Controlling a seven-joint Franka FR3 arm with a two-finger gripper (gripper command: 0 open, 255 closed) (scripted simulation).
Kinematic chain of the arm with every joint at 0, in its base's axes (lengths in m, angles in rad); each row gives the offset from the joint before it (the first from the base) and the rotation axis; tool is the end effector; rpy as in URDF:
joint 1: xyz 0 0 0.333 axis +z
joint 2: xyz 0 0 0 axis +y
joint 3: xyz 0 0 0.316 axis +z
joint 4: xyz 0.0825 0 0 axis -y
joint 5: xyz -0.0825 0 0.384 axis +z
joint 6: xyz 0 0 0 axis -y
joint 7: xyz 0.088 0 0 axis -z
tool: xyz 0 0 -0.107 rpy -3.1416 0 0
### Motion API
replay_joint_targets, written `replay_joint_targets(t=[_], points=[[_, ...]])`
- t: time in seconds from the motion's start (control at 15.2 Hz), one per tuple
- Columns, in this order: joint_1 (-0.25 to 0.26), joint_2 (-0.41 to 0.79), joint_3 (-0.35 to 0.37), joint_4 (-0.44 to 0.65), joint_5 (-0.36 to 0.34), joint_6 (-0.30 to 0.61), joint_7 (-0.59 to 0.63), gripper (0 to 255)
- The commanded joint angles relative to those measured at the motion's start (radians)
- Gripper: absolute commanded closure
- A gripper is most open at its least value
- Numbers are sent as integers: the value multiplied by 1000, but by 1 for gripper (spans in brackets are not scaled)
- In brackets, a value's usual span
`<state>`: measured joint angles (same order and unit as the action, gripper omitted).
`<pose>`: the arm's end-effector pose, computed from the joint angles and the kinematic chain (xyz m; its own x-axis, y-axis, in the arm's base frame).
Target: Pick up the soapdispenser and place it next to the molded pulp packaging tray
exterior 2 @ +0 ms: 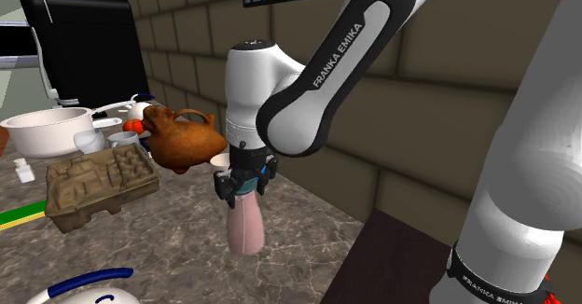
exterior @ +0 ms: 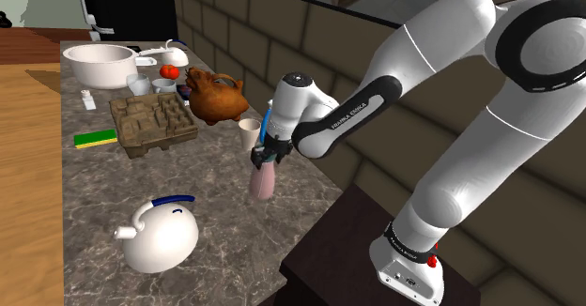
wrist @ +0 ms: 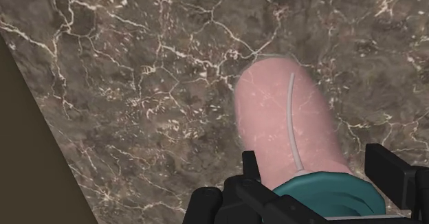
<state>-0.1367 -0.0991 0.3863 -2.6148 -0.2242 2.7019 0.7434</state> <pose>0.4328 0.1161 0.2999 0.9315 -0.2837 0.2276 -0.2947 -0.9555 0.0152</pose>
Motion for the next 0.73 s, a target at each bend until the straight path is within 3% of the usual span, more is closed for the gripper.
replay_joint_targets(t=[0.0, 0.66], points=[[10, -30, -4, 4, 38, -31, -29, 255], [48, -148, -32, 46, 141, -181, -119, 255]])
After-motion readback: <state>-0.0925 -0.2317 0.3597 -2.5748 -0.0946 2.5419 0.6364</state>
